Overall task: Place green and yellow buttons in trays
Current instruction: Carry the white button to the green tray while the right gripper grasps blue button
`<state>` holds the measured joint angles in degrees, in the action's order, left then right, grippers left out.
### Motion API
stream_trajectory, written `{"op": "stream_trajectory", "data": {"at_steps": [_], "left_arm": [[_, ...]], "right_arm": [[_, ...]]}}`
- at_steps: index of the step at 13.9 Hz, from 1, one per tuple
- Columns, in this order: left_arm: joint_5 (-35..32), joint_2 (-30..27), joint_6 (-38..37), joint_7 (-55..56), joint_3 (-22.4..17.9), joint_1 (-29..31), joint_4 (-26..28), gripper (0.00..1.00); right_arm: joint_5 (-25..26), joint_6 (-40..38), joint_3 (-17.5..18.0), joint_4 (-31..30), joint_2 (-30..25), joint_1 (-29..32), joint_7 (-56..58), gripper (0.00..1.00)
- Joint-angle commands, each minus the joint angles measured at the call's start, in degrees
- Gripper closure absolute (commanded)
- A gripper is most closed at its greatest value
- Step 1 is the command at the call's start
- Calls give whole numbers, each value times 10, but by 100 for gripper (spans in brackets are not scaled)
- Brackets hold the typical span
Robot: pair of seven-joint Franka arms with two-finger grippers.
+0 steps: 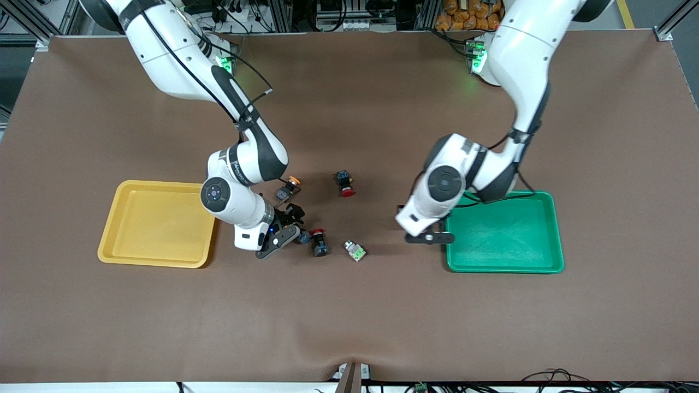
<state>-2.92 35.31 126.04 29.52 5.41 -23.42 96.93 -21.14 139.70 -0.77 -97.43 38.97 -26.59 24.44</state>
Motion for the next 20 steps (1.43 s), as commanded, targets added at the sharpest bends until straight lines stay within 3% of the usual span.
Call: {"op": "stream_trajectory", "data": {"at_steps": [1,6,8,12,14,15,17,18,20], "left_arm": [[-22,-44,4,0,5,36,53,91],[-28,-55,6,-3,5,65,74,89],[-60,-49,23,-3,5,70,89,87],[-63,-43,35,-9,7,96,98,77],[-64,-36,40,-10,7,96,98,69],[-64,-30,46,-10,7,97,98,66],[-64,-22,55,-10,7,98,98,48],[-64,-21,56,-10,7,99,98,34],[-64,-21,56,-11,7,100,97,0]], "right_arm": [[6,8,-4,-1,5,-8,10,0],[5,37,-4,-1,16,-22,4,4],[4,49,-4,-2,20,-24,4,10],[4,52,-4,-3,24,-27,4,23],[4,51,-4,-7,24,-28,4,41],[4,52,-4,-12,23,-29,4,58],[4,51,-3,-18,23,-28,4,87],[4,44,-4,-17,23,-27,3,96],[4,41,-4,-18,16,-26,1,100]]}}
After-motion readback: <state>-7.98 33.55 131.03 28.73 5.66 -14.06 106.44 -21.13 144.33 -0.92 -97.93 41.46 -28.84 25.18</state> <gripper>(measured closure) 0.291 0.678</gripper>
